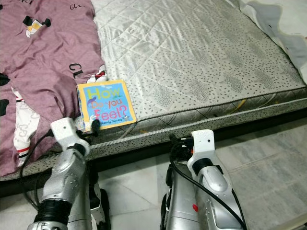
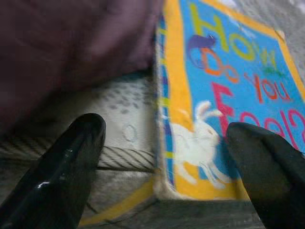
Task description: Clean up the room
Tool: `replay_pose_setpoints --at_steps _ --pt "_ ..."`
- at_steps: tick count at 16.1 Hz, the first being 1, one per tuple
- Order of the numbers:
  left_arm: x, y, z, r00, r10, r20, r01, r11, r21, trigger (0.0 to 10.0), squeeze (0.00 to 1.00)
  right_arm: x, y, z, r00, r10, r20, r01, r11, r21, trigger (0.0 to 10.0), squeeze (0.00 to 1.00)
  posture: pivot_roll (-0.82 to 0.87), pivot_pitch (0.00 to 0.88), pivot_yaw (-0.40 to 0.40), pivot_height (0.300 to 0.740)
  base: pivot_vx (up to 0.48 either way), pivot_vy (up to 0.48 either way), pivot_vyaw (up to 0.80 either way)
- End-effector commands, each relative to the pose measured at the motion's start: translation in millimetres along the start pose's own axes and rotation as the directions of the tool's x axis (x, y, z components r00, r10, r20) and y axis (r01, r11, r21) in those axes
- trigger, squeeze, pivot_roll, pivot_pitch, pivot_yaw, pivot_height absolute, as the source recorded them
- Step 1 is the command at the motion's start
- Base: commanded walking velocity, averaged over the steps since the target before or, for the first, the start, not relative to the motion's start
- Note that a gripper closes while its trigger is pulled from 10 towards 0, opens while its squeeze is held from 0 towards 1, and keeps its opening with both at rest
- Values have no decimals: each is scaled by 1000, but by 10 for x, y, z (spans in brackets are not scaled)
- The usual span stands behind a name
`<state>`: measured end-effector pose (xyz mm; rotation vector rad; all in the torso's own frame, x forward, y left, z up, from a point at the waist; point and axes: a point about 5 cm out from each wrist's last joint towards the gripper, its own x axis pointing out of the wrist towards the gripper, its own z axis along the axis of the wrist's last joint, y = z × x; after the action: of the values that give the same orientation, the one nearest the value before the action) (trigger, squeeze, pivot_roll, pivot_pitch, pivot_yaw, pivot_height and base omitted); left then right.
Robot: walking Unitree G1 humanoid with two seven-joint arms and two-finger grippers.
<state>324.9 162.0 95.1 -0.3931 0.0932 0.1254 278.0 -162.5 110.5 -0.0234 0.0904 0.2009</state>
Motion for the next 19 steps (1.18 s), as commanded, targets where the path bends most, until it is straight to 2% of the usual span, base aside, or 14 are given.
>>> replay_pose_setpoints --at_steps 1,3,4,6,7,9,10,11,12,13,17,19 --pt "-13 85 -67 1000 13 -25 -14 999 -36 10000 0 -24 -30 -28 1000 -11 -16 11 1000 -7 10000 0 -86 292 -52 531 0 0 0" --pt "53 130 -72 998 -14 -54 10 997 -77 10000 0 -11 -29 -15 1000 -10 -12 10 1000 -13 10000 0 -94 290 -56 531 0 0 0" --pt "143 151 -8 998 -28 -50 23 994 -103 10000 0 3 -43 2 1000 -14 -7 13 1000 -20 10000 0 -100 286 -57 531 0 0 0" --pt "214 135 39 998 -42 -54 36 994 -106 10000 0 12 -60 15 1000 -19 -4 18 1000 -25 10000 0 -105 282 -57 531 0 0 0" --pt "253 98 63 997 -61 -57 55 993 -102 10000 0 17 -66 19 1000 -22 -2 22 999 -29 10000 0 -107 280 -56 531 0 0 0" --pt "317 -57 18 978 -158 -140 153 987 -48 10000 0 37 -73 32 1000 -28 4 28 999 -35 10000 0 -110 272 -55 531 0 0 0" --pt "323 -111 -17 964 -194 -181 194 981 -19 4510 0 42 -74 37 1000 -29 6 30 999 -38 10000 0 -110 269 -55 531 0 0 0" --pt "333 -128 -15 962 -203 -183 204 979 -12 824 0 49 -73 40 1000 -30 8 31 999 -40 10000 0 -109 267 -54 531 0 0 0" --pt "351 -171 18 960 -225 -169 221 974 -41 157 0 57 -72 45 1000 -29 11 29 999 -43 10000 0 -109 264 -53 531 0 0 0" --pt "360 -198 31 956 -241 -168 236 971 -46 0 0 67 -71 48 999 -29 13 30 999 -44 10000 0 -107 260 -54 531 0 0 0" --pt "404 -253 101 937 -313 -153 302 949 -94 0 0 129 -56 64 999 -36 25 37 998 -47 10000 0 -97 243 -49 531 0 0 0" --pt "424 -245 147 938 -316 -140 304 947 -100 0 0 148 -55 67 999 -37 29 39 998 -47 10000 0 -94 234 -49 531 0 0 0"
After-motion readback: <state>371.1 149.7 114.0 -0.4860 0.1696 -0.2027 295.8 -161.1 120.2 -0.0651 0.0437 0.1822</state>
